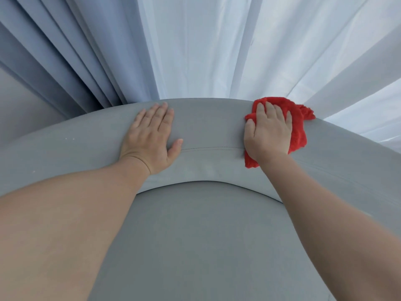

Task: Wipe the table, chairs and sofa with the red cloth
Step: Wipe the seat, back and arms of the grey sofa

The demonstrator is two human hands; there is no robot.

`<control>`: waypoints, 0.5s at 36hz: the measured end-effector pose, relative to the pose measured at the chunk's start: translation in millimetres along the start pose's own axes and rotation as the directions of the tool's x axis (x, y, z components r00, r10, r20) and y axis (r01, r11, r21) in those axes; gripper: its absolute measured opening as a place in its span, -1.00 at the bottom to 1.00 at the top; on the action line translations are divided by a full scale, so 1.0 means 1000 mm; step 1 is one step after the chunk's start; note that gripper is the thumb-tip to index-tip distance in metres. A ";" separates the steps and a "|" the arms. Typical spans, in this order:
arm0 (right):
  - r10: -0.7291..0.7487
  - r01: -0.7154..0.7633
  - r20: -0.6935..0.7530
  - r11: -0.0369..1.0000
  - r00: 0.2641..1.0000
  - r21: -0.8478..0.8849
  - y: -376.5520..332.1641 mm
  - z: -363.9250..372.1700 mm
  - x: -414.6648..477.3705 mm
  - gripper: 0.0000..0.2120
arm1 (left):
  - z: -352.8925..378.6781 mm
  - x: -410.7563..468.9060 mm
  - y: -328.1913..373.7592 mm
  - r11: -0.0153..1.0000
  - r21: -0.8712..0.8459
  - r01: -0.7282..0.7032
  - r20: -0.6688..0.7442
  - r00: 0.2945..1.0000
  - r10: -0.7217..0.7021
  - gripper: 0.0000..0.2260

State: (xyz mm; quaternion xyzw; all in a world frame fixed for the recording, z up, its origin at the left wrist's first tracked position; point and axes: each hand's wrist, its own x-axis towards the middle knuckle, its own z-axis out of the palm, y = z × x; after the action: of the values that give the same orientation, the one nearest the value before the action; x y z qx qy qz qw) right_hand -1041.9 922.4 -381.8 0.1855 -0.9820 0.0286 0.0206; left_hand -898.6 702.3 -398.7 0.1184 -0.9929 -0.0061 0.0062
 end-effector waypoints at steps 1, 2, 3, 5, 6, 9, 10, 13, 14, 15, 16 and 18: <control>-0.015 0.015 0.003 1.000 1.000 -0.002 -0.007 0.000 0.000 -0.35 | 0.000 0.000 0.000 1.000 0.001 -0.001 -0.001 1.000 0.001 -0.28; -0.032 0.032 0.006 0.999 0.999 -0.003 -0.013 0.000 0.001 -0.35 | 0.000 0.000 0.000 1.000 0.002 -0.001 -0.002 1.000 0.001 -0.28; -0.048 0.048 0.010 0.999 0.999 -0.003 -0.018 0.001 0.001 -0.35 | 0.000 0.000 0.000 1.000 0.004 0.000 -0.003 1.000 0.000 -0.27; -0.069 0.069 0.016 0.998 0.997 0.002 -0.026 0.001 0.001 -0.35 | 0.000 0.000 0.000 1.000 0.008 -0.001 -0.004 1.000 0.001 -0.27; -0.071 0.071 0.017 0.997 0.997 0.004 -0.027 0.001 0.000 -0.35 | 0.000 0.000 0.001 1.000 0.010 -0.003 -0.003 1.000 0.003 -0.27; -0.070 0.070 0.020 0.998 0.997 -0.002 -0.029 0.000 0.000 -0.35 | -0.002 0.000 0.001 1.000 0.005 -0.007 -0.002 1.000 0.007 -0.26; -0.069 0.069 0.022 0.998 0.997 -0.003 -0.029 0.000 0.000 -0.35 | -0.002 0.000 0.001 1.000 0.002 -0.009 0.000 1.000 0.009 -0.26; -0.057 0.057 0.026 0.998 0.998 -0.003 -0.028 -0.002 0.000 -0.35 | -0.002 0.000 0.000 1.000 -0.003 -0.013 0.003 1.000 0.013 -0.26; -0.058 0.059 0.032 0.998 0.998 -0.002 -0.031 -0.003 -0.001 -0.35 | -0.002 0.000 0.000 1.000 -0.009 -0.013 0.001 1.000 0.013 -0.27; -0.070 0.070 0.037 0.998 0.997 0.000 -0.036 -0.003 -0.001 -0.35 | -0.002 0.000 0.000 1.000 -0.017 -0.015 -0.001 1.000 0.015 -0.28; -0.094 0.094 0.037 0.996 0.995 0.005 -0.043 -0.003 -0.002 -0.35 | -0.002 0.000 0.000 1.000 -0.023 -0.018 -0.002 1.000 0.018 -0.28; -0.147 0.147 0.023 0.989 0.989 0.023 -0.057 0.001 -0.004 -0.35 | -0.001 0.000 0.000 0.999 -0.035 -0.021 -0.002 1.000 0.021 -0.30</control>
State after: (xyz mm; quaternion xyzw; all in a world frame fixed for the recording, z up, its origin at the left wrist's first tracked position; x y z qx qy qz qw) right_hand -1017.7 871.2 -379.9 0.2579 -0.9655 0.0350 0.0088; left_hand -898.4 702.2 -397.5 0.1080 -0.9938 -0.0235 0.0091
